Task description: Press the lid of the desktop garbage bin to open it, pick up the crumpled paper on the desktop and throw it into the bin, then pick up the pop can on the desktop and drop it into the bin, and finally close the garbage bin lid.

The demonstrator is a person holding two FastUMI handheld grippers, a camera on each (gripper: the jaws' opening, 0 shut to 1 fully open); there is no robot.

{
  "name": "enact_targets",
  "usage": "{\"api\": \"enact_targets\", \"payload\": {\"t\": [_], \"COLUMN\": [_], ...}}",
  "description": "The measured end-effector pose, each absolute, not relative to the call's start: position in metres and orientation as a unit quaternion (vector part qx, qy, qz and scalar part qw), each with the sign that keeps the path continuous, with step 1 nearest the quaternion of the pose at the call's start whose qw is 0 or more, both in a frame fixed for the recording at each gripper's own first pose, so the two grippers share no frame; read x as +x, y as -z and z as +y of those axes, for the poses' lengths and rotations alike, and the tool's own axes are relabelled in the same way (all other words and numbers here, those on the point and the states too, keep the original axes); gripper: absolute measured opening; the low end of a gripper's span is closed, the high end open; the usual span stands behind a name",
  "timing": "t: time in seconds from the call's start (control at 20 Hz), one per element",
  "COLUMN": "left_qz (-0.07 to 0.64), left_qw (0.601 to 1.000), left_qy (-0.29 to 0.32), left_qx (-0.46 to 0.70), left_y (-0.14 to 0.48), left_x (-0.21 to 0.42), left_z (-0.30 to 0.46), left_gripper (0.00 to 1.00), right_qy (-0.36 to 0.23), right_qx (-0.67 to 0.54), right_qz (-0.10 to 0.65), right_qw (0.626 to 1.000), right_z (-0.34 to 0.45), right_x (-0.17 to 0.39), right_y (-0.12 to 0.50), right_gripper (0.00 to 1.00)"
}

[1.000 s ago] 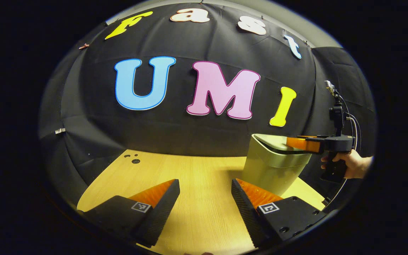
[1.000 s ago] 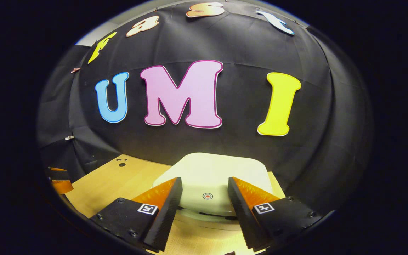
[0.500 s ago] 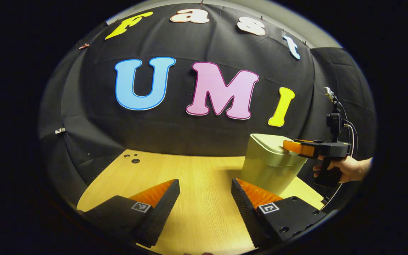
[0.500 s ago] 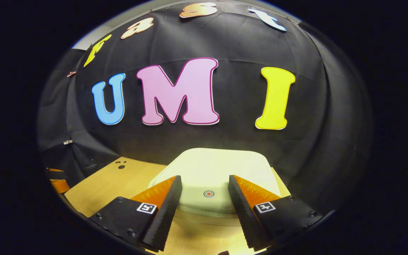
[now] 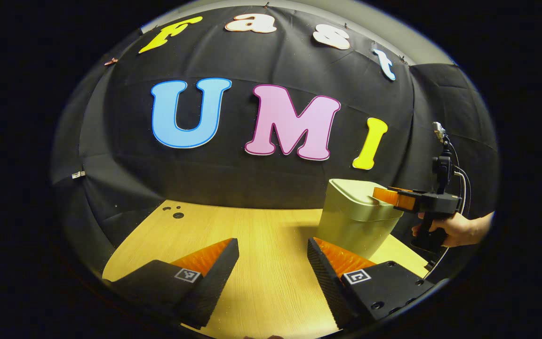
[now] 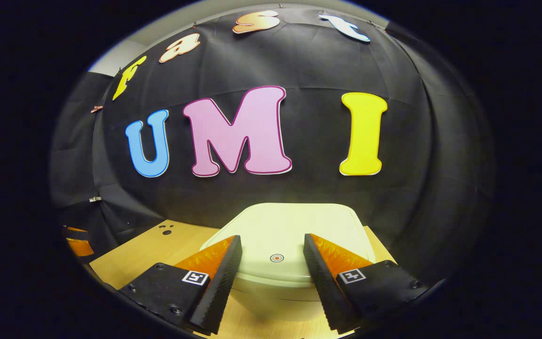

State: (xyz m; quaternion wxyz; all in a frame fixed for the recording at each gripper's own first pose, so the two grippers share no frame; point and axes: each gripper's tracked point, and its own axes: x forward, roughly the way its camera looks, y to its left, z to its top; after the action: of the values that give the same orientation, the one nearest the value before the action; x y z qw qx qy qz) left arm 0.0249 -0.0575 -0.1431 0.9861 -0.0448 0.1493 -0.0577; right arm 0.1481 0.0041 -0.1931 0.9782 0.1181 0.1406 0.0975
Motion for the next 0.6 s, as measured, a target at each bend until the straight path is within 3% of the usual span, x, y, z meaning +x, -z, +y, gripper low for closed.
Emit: {"api": "enact_targets", "payload": {"t": [0.15,0.6], "left_qz": [0.148,0.141], "left_qw": [0.986,0.983], "left_qy": [0.065,0.106], "left_qx": [-0.046,-0.046], "left_y": [0.143,0.141], "left_x": [0.024,0.022], "left_z": [-0.055,-0.053], "left_gripper": [0.96,0.94], "right_qy": [-0.108,-0.139], "right_qx": [0.098,0.090], "right_qz": [0.142,0.124], "right_qw": [0.979,0.978], "right_z": [0.015,0.063], "right_x": [0.135,0.055], "right_y": [0.185,0.152], "right_gripper": [0.95,0.94]}}
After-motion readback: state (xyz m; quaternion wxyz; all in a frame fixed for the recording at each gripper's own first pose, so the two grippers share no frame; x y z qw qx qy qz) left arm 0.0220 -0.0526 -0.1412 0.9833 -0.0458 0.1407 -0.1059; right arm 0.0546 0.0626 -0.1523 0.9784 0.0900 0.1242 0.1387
